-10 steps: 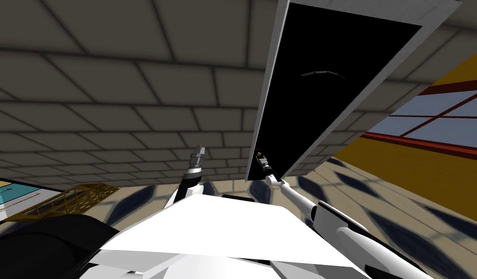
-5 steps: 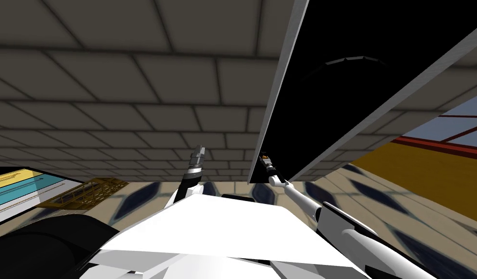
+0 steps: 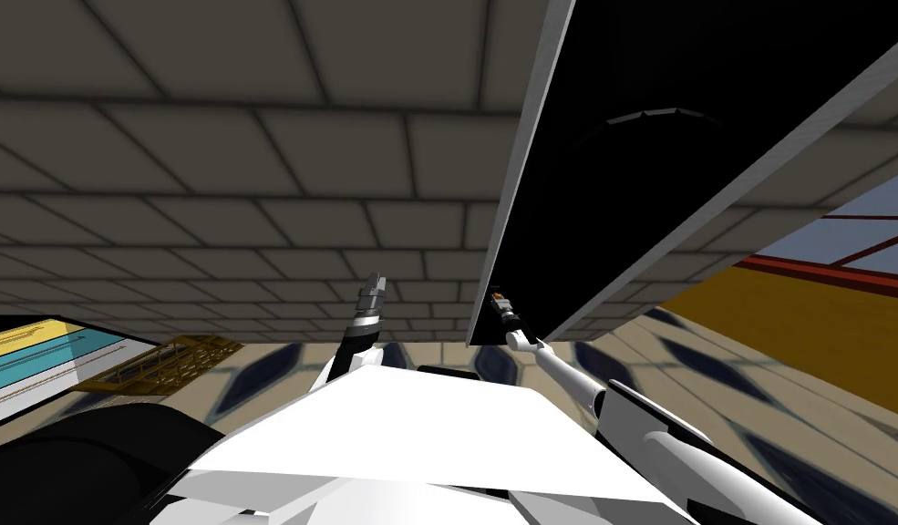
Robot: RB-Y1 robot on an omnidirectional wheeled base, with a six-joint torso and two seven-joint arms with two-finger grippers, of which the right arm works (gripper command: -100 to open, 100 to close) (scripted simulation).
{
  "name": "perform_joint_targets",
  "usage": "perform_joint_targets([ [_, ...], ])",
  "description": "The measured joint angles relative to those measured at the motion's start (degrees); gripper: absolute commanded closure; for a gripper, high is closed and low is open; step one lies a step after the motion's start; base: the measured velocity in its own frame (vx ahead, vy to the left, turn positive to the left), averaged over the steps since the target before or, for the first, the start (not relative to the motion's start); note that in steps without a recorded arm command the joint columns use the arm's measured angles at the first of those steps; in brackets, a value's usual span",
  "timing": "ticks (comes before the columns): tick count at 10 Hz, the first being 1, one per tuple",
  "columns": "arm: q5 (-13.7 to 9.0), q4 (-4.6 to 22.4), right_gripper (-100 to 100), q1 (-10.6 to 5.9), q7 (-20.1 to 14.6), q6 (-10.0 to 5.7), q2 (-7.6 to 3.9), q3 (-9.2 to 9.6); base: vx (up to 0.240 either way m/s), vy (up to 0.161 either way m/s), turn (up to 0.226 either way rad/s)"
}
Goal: Pull the door open
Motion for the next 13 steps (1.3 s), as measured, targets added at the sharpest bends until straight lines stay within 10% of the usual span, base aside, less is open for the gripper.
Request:
perform_joint_targets([
  [13,0.6,-2.7,100,-0.53,-6.6,-3.41,-5.93,8.44,-0.170,-0.108,0.109],
])
